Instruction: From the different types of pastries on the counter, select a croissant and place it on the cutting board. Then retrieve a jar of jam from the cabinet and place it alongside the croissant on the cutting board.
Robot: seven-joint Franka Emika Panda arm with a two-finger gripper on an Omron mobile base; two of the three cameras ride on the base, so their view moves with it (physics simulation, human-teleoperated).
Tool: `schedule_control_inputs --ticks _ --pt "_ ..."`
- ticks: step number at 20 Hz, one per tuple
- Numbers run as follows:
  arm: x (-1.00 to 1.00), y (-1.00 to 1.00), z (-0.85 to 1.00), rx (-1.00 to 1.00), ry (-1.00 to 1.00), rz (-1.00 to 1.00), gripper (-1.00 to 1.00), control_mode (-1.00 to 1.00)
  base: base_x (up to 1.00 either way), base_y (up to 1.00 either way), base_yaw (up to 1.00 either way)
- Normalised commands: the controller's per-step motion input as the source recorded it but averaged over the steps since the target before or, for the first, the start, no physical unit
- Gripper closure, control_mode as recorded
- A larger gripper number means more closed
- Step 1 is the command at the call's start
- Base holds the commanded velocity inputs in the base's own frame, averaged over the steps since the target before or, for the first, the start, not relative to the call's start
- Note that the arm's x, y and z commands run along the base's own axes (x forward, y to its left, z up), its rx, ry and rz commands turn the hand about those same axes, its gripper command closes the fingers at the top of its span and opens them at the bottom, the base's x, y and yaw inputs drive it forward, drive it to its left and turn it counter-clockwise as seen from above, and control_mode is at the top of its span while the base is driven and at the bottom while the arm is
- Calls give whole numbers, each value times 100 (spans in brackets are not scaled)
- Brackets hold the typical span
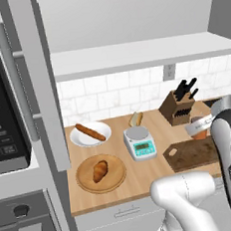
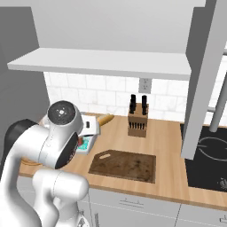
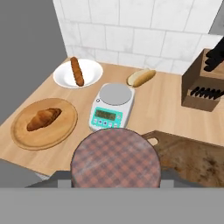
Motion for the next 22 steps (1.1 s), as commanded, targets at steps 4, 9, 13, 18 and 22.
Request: schedule_control_inputs --ticks 4,9,13,18,22 --pt "-36 -37 0 2 0 0 100 -100 0 0 0" --pt "-52 -24 0 1 0 0 100 -100 0 0 0" --pt "-33 1 -16 0 0 -7 100 -100 0 0 0" --pt "9 4 -47 0 -13 -1 100 -100 0 0 0" --pt "0 -33 -39 0 -22 9 100 -100 0 0 0"
